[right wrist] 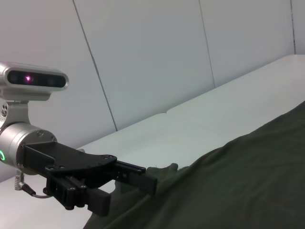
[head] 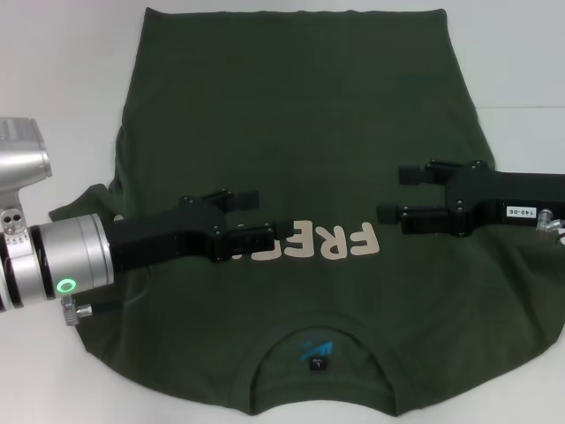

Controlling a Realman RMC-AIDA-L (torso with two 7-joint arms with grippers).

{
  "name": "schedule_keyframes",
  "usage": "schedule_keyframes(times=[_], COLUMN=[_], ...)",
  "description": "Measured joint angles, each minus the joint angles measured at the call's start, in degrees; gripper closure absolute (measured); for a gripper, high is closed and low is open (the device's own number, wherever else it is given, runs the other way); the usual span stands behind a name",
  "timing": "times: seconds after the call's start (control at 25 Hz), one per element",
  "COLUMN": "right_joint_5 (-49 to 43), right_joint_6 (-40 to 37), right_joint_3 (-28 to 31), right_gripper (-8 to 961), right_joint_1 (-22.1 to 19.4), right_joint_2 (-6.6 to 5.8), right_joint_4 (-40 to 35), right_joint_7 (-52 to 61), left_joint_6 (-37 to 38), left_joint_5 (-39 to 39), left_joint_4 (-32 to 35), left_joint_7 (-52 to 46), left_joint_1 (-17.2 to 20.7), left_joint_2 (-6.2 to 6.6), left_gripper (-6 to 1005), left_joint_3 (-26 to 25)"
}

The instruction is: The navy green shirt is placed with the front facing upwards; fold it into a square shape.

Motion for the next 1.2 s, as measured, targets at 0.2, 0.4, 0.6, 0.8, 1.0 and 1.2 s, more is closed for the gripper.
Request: schedule_keyframes(times=[0.2,0.4,0.6,0.8,1.0,1.2], right_joint_5=[0.00,0.05,0.11,1.42,1.51,1.96], right_joint_6=[0.07,0.13,0.03,-0.42,-0.36,-0.07], right_joint_3=[0.06,0.07,0.08,-0.42,-0.07,0.07], right_gripper=[41,40,40,40,39,40], right_joint_1=[0.01,0.12,0.36,0.61,0.89,0.91], right_joint_2=[0.07,0.12,0.16,0.42,0.46,0.59], right_joint_4=[0.00,0.00,0.00,0.00,0.00,0.07], right_joint_7=[0.00,0.00,0.00,0.27,0.72,1.80], left_joint_6=[-0.05,-0.05,-0.39,-2.70,-4.48,-8.54], left_joint_5=[-0.03,-0.15,-0.59,-0.70,-0.71,-0.50], left_joint_4=[-0.07,-0.09,-0.09,-0.26,-0.54,-0.59], left_joint_7=[0.23,0.26,0.31,0.02,-0.05,-1.56], left_joint_1=[-0.07,-0.30,-0.34,-0.05,1.08,3.12], left_joint_2=[-0.01,-0.01,-0.01,-0.01,0.21,0.23], left_gripper=[102,106,109,112,115,119], left_joint_3=[0.00,-0.01,0.00,-0.01,-1.42,-7.30])
